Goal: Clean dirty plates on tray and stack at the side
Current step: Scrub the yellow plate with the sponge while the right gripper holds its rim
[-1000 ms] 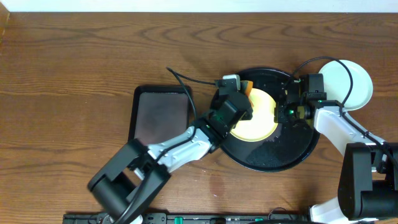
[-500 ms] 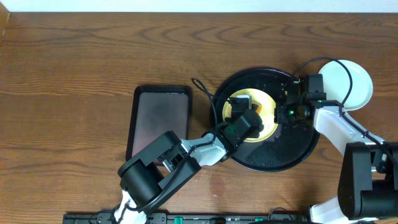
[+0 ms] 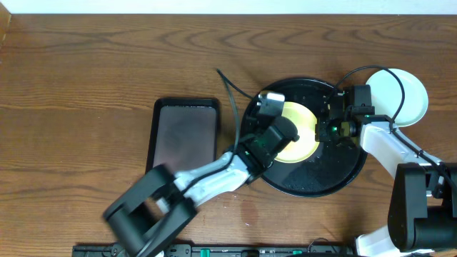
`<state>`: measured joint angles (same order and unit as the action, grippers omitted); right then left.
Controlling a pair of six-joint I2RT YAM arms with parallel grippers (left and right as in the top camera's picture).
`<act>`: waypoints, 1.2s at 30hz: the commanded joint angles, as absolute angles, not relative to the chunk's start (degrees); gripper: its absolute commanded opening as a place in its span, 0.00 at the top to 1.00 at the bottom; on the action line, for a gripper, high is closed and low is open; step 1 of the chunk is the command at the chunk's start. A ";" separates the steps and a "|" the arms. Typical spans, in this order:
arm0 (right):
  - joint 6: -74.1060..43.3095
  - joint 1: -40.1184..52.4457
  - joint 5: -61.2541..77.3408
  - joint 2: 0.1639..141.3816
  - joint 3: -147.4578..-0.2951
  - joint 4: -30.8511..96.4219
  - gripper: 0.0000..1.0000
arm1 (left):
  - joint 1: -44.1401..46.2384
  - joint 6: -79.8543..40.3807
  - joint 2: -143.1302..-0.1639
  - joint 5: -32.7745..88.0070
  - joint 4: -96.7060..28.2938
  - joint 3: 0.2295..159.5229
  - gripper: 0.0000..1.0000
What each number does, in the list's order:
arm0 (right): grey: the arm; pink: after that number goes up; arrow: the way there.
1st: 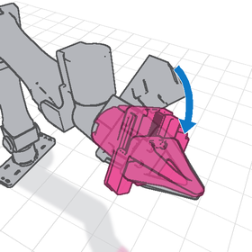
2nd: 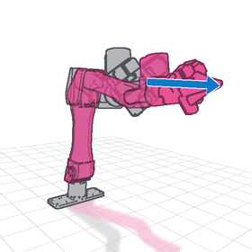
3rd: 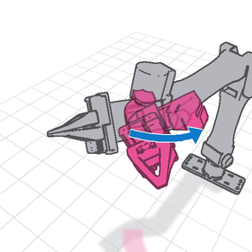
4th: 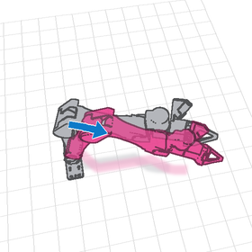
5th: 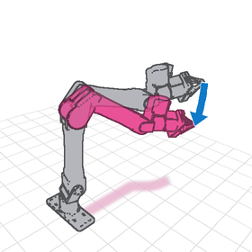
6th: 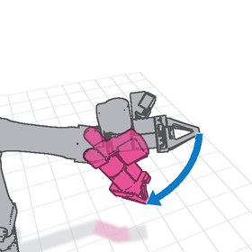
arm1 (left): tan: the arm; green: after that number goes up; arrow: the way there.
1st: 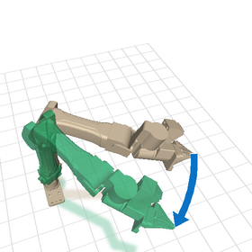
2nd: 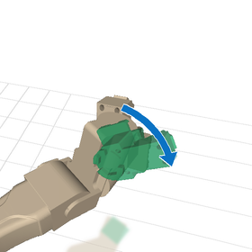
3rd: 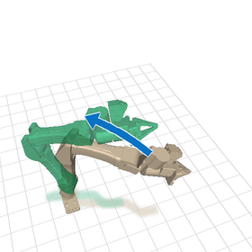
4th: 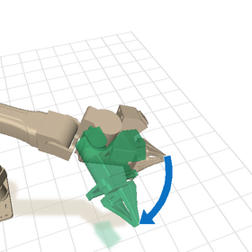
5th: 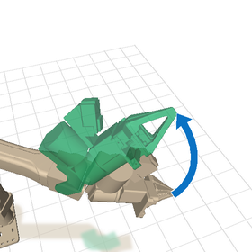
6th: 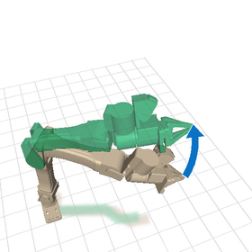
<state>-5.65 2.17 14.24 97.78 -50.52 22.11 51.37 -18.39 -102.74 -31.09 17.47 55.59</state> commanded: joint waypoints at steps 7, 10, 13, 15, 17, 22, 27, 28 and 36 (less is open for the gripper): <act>-6.20 2.72 13.34 97.89 -51.11 22.04 0.99 | 51.29 -39.92 -102.63 -16.99 24.25 55.75 0.92; -6.20 2.72 13.34 97.89 -51.11 22.04 0.99 | 51.31 -44.34 -106.85 -15.29 28.71 55.75 0.93; -6.20 2.72 13.34 97.89 -51.11 22.06 0.99 | 51.29 -44.91 -112.05 -13.89 31.27 55.75 0.92; -6.20 2.72 13.34 97.89 -51.11 22.04 0.99 | 51.29 -44.88 -114.83 -13.85 30.68 55.75 0.92; -6.20 2.72 13.34 97.89 -51.11 22.04 0.99 | 51.31 -44.82 -116.20 -13.41 29.67 55.75 0.92; -6.20 2.72 13.34 97.89 -51.11 22.11 0.99 | 51.11 -34.39 -117.23 -19.79 22.61 55.75 0.92; -6.20 2.72 13.34 97.89 -51.11 22.55 0.99 | 50.00 -20.73 -116.92 -32.14 14.33 55.75 0.92; -6.20 2.72 13.34 97.89 -51.11 22.68 0.99 | 49.74 -19.38 -116.31 -33.17 13.82 55.75 0.93; -7.25 2.72 13.32 97.89 -51.11 23.38 0.99 | 49.39 -12.08 -100.42 -50.76 13.63 55.75 0.92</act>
